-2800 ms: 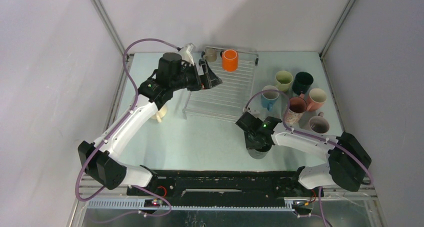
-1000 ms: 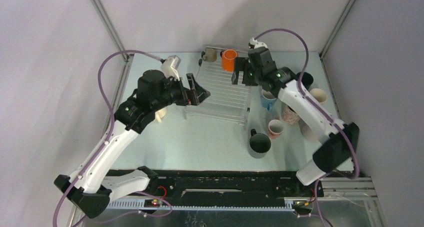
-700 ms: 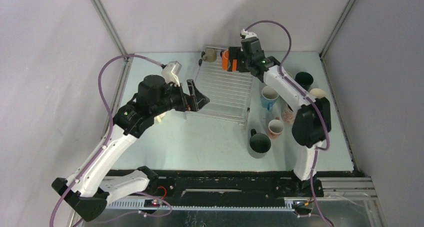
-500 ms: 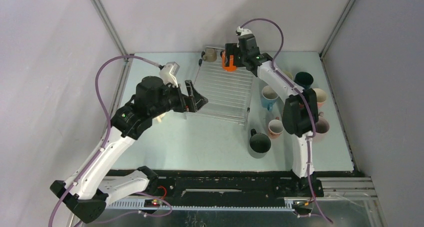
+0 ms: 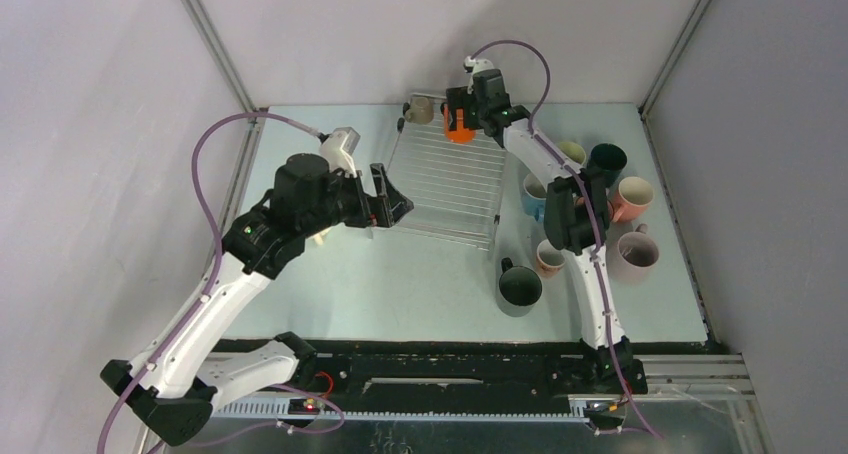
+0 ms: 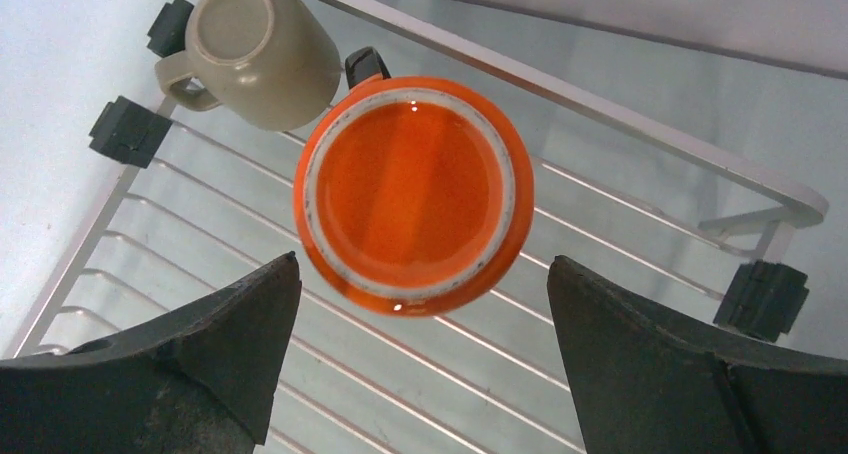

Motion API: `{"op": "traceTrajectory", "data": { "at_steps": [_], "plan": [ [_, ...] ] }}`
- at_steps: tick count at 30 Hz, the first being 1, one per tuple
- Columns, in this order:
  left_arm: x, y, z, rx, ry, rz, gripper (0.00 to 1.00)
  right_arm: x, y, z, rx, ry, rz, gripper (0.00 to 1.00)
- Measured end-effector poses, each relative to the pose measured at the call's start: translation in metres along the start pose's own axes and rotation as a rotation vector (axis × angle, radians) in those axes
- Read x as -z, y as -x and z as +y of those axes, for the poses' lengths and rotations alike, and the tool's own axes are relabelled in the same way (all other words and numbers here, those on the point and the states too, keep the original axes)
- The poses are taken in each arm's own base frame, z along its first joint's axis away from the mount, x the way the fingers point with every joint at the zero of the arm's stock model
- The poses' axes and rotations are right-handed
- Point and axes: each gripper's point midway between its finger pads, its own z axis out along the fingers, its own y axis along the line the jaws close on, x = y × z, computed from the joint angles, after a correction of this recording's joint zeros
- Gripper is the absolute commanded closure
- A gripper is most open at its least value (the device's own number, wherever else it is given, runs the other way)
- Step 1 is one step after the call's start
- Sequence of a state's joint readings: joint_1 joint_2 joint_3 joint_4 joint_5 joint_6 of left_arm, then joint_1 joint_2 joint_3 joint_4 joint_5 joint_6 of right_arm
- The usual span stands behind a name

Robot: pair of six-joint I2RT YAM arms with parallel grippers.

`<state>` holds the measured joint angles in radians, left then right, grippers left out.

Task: Unload the cups from the dish rack
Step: Unload the cup from the dish rack.

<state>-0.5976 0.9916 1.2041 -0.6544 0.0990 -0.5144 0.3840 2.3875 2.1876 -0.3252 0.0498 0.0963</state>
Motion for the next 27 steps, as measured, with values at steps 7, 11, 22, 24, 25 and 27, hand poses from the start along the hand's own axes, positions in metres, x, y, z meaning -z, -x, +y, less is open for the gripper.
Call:
{"op": "traceTrajectory", "data": {
  "at_steps": [7,11,22,24,25,27],
  "plan": [
    [-0.007,-0.003,0.003,0.002,0.011,0.02,0.0,-0.021,0.002,0.001,0.03,0.025,-0.03,0.0],
    [-0.01,-0.005,0.004,0.003,0.017,0.031,0.0,-0.029,0.0,0.002,0.044,0.034,-0.043,0.0],
    [-0.018,-0.01,0.008,0.003,0.031,0.055,0.0,-0.047,0.007,0.005,0.067,0.047,-0.105,0.0],
    [-0.02,-0.011,0.009,-0.001,0.034,0.061,0.0,-0.049,0.008,0.005,0.068,0.051,-0.118,0.01],
    [-0.021,-0.011,0.009,-0.003,0.035,0.063,0.0,-0.051,0.009,0.005,0.069,0.052,-0.123,0.02],
    [-0.022,-0.012,0.01,-0.004,0.038,0.069,0.0,-0.053,0.009,0.006,0.071,0.055,-0.132,0.1]
  ]
}}
